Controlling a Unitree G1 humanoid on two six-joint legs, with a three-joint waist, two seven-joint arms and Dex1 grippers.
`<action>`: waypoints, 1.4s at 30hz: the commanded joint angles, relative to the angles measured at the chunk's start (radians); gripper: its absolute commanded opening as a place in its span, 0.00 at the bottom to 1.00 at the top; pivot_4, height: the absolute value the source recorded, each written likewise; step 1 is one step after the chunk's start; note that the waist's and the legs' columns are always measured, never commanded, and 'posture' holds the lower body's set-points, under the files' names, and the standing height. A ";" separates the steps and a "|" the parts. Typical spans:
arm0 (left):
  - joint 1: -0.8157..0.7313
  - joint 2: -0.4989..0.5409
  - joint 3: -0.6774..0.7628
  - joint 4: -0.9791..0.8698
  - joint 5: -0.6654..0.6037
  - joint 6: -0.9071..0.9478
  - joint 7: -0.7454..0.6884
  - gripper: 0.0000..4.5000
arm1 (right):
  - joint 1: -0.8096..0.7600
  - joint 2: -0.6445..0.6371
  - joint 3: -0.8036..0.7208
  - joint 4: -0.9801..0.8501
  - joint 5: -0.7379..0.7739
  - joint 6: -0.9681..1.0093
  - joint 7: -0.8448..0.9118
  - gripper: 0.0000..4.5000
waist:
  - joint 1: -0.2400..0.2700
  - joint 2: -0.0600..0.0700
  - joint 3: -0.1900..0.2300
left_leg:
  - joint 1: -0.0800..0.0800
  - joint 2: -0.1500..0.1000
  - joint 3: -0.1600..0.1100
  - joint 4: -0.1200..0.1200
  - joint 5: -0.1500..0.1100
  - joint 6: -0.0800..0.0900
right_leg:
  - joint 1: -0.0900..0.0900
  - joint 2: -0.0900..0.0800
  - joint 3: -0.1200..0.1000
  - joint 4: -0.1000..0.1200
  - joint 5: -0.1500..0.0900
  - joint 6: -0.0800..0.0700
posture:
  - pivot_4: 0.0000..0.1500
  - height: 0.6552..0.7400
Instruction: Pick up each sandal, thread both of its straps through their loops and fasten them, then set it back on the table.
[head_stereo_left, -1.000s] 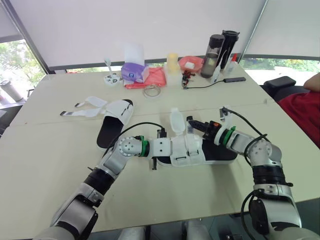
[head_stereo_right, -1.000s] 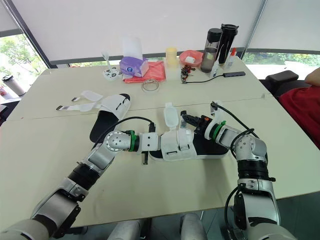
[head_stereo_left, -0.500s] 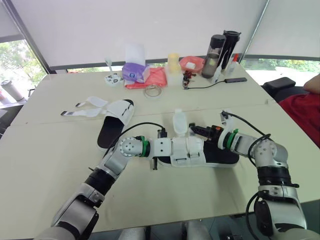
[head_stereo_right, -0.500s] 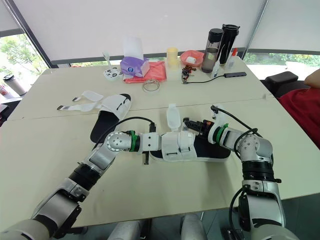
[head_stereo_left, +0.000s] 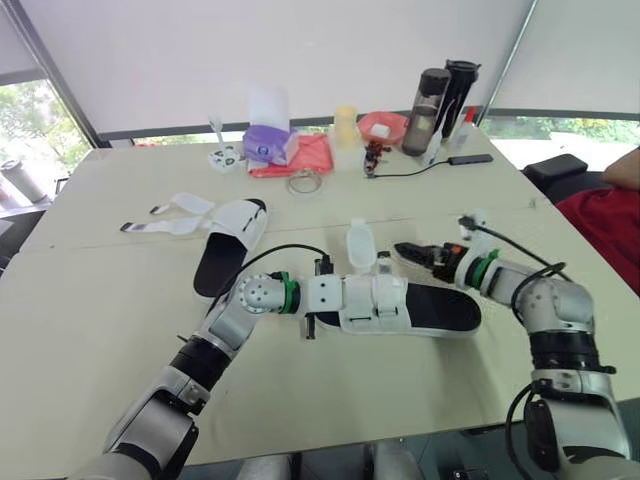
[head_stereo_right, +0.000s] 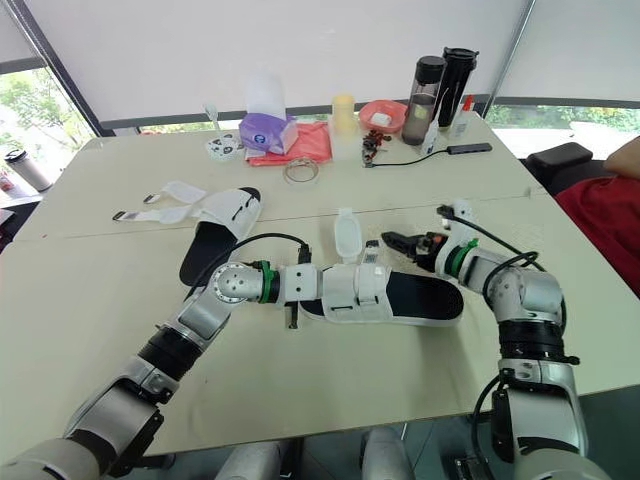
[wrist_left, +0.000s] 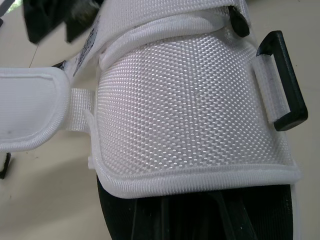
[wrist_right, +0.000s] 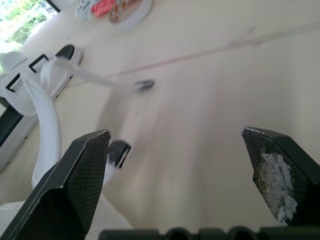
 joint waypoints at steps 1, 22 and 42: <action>0.027 0.005 -0.029 0.063 0.044 0.036 -0.002 0.00 | -0.077 0.003 -0.025 -0.057 0.017 -0.034 0.018 0.99 | -0.001 0.000 0.000 | 0.000 0.000 0.000 0.000 0.000 0.000 | 0.000 0.000 0.000 0.000 0.000 0.000 | 1.00 1.00; 0.025 0.005 -0.014 0.060 0.039 0.016 -0.007 0.00 | -0.407 0.099 -0.059 0.336 0.106 0.288 0.017 0.99 | 0.003 0.000 0.000 | -0.002 0.000 -0.001 -0.001 0.000 0.000 | -0.002 0.000 0.000 0.000 -0.001 -0.003 | 1.00 1.00; 0.029 -0.006 -0.009 0.072 0.044 0.022 0.027 0.00 | -0.496 0.197 -0.012 0.550 -0.021 0.137 0.095 0.22 | 0.000 0.000 0.000 | -0.002 -0.001 0.000 -0.001 0.000 0.000 | -0.003 0.000 0.000 0.001 0.001 0.001 | 1.00 1.00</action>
